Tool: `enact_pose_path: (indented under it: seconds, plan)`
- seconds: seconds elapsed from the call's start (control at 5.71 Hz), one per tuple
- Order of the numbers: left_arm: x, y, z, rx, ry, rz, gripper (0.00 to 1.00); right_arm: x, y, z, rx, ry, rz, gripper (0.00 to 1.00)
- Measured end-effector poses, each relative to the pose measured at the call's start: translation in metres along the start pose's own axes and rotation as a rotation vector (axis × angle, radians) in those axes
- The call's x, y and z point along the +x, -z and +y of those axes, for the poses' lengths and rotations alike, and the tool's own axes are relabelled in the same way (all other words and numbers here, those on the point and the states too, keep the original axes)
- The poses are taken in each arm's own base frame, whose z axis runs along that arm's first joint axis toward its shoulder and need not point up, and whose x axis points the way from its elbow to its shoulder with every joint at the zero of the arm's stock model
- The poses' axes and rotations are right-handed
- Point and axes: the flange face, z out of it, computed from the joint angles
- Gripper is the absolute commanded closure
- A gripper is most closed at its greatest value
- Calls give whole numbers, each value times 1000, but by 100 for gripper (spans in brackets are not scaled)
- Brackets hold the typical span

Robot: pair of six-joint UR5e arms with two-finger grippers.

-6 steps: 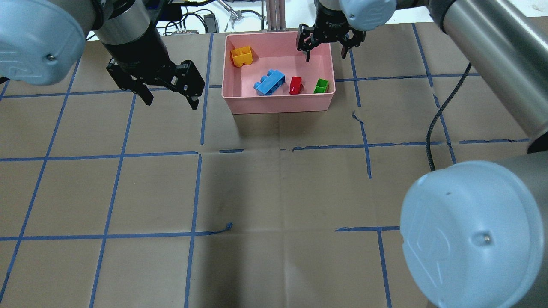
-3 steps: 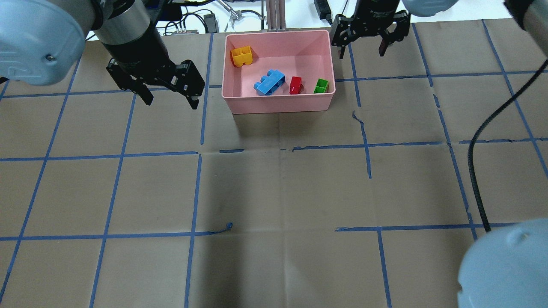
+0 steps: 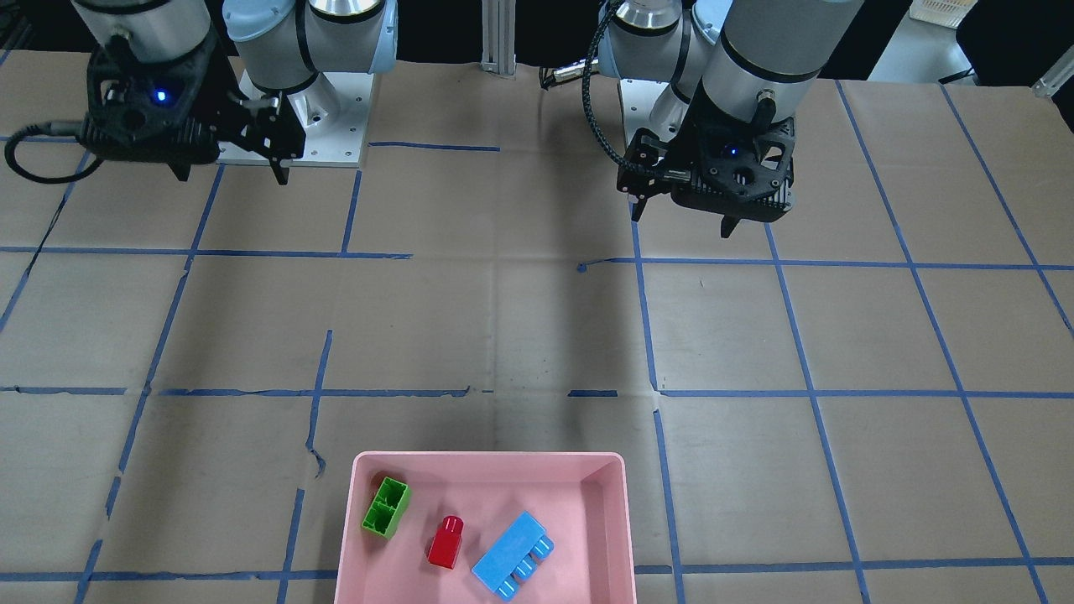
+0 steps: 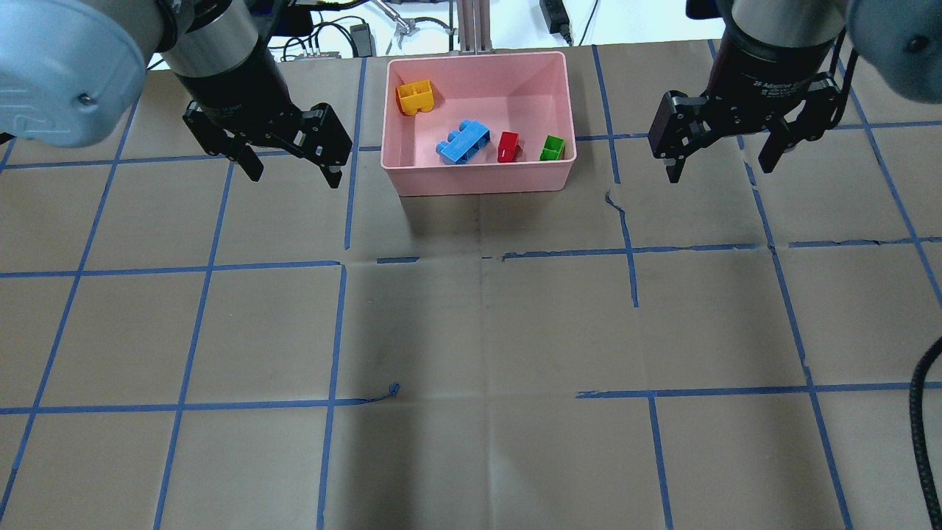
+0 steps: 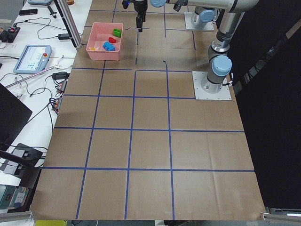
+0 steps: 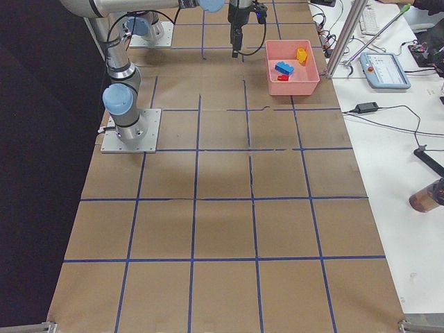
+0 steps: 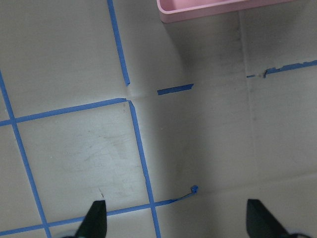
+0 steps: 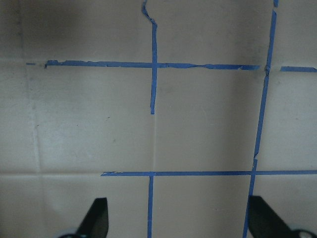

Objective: Put all blocks into box

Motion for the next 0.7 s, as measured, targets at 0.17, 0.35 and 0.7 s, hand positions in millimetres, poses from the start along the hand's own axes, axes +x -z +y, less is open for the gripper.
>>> enact_pose_path:
  seconds: [0.17, 0.35, 0.7]
  plan:
    - [0, 0, 0, 0, 0, 0, 1, -1, 1, 2, -1, 0, -6, 0]
    - [0, -1, -1, -3, 1, 0, 1, -1, 0, 1, -2, 1, -13, 0]
    - [0, -2, -1, -4, 2, -1, 1, -1, -1, 0, 1, -1, -17, 0]
